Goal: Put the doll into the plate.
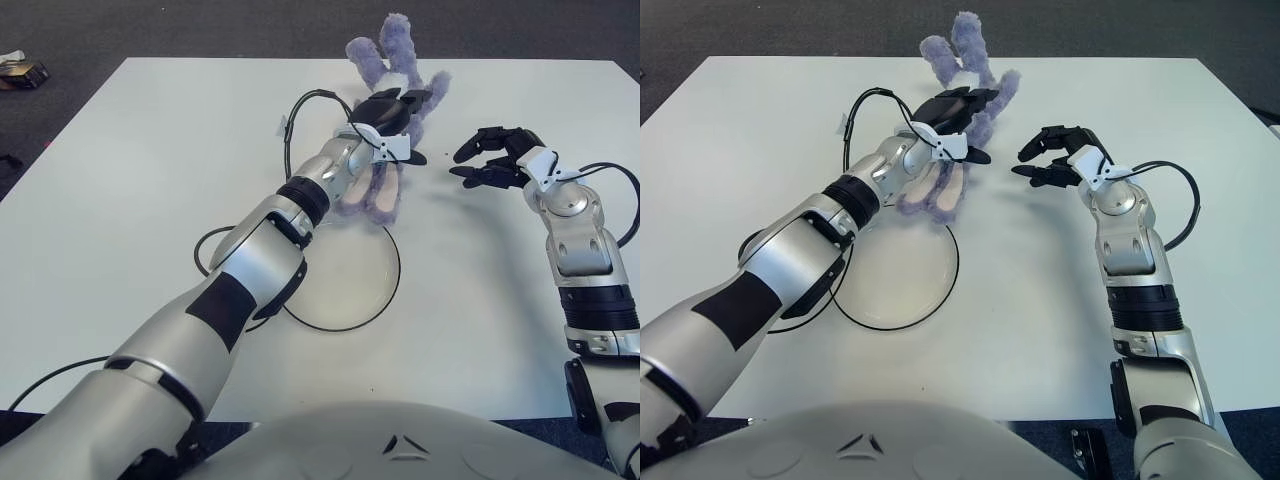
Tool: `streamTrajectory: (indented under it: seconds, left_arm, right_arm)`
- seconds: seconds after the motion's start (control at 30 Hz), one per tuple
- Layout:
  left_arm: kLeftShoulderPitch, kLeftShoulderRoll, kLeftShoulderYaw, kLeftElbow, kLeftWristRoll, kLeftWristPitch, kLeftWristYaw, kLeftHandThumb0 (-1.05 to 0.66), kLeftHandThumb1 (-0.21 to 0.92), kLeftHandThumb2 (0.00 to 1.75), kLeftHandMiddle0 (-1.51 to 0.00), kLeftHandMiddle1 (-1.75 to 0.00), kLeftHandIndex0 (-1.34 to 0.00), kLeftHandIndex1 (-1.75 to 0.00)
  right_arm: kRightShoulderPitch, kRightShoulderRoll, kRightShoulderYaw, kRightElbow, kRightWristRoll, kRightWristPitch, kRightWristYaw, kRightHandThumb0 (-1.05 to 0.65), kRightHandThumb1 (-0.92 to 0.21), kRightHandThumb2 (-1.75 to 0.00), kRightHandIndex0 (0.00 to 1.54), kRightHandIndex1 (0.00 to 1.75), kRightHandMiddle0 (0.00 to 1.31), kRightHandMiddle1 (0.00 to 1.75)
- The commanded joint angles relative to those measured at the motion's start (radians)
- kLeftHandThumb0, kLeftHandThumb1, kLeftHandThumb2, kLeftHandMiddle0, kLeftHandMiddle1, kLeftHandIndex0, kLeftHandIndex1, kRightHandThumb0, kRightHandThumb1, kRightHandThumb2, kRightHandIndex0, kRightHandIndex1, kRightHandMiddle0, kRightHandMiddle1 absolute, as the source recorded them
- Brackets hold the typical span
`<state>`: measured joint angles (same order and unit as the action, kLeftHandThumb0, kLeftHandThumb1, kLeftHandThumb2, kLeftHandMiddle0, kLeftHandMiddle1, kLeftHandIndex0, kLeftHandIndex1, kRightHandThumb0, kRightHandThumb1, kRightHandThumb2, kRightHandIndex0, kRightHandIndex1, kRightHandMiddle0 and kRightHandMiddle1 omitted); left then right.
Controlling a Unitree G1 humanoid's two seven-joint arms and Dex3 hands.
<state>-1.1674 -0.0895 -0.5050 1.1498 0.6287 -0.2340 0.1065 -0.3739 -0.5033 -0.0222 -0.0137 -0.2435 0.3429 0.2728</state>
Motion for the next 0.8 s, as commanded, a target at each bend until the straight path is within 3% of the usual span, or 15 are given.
streamTrajectory:
  seconds: [0.0,0.2,0.43,0.5,0.57,0.6,0.73,0.77]
  left_arm:
    - [-0.027,0.011,-0.021,0.017,0.019,0.023,-0.030,-0.80,0.92,0.08,-0.30,-0.04,-0.28,-0.17]
    - [-0.033,0.013,-0.041,0.025,0.038,0.053,-0.034,-0.74,0.91,0.02,-0.40,-0.08,-0.36,-0.21]
    - [-0.033,0.017,-0.052,0.028,0.041,0.060,-0.032,-0.72,0.91,0.01,-0.41,-0.10,-0.38,-0.24]
    - [-0.032,0.025,-0.061,0.032,0.048,0.061,-0.031,-0.69,0.89,0.00,-0.40,-0.14,-0.34,-0.40]
    - [-0.030,0.031,-0.065,0.032,0.051,0.058,-0.030,-0.65,0.88,0.00,-0.35,-0.26,-0.29,-0.55]
    - [-0.029,0.032,-0.066,0.032,0.051,0.056,-0.029,-0.62,0.88,0.00,-0.28,-0.44,-0.25,-0.66]
    - [-0.028,0.040,-0.073,0.031,0.059,0.046,-0.020,-0.56,0.87,0.00,-0.21,-0.65,-0.23,-0.78]
    - [-0.027,0.044,-0.077,0.031,0.065,0.041,-0.015,-0.52,0.87,0.00,-0.19,-0.75,-0.22,-0.90]
  right_arm:
    - [0.014,-0.020,-0.025,-0.003,0.005,0.007,-0.002,0.00,-0.81,0.00,1.25,0.38,0.82,1.03]
    - [0.017,-0.025,-0.038,-0.004,0.002,0.006,-0.004,0.00,-0.81,0.00,1.25,0.38,0.82,1.03]
    - [0.018,-0.027,-0.046,0.001,0.007,0.001,-0.006,0.00,-0.81,0.00,1.25,0.38,0.82,1.03]
    - [0.018,-0.029,-0.057,0.007,0.013,-0.007,-0.010,0.00,-0.81,0.00,1.25,0.38,0.82,1.03]
    - [0.016,-0.030,-0.062,0.010,0.015,-0.010,-0.011,0.00,-0.81,0.00,1.25,0.38,0.82,1.03]
    - [0.015,-0.030,-0.062,0.012,0.015,-0.010,-0.011,0.00,-0.81,0.00,1.25,0.38,0.82,1.03]
    - [0.013,-0.030,-0.066,0.016,0.015,-0.014,-0.010,0.00,-0.81,0.00,1.25,0.38,0.82,1.03]
    - [0.012,-0.031,-0.067,0.017,0.015,-0.016,-0.010,0.00,-0.81,0.00,1.25,0.38,0.82,1.03]
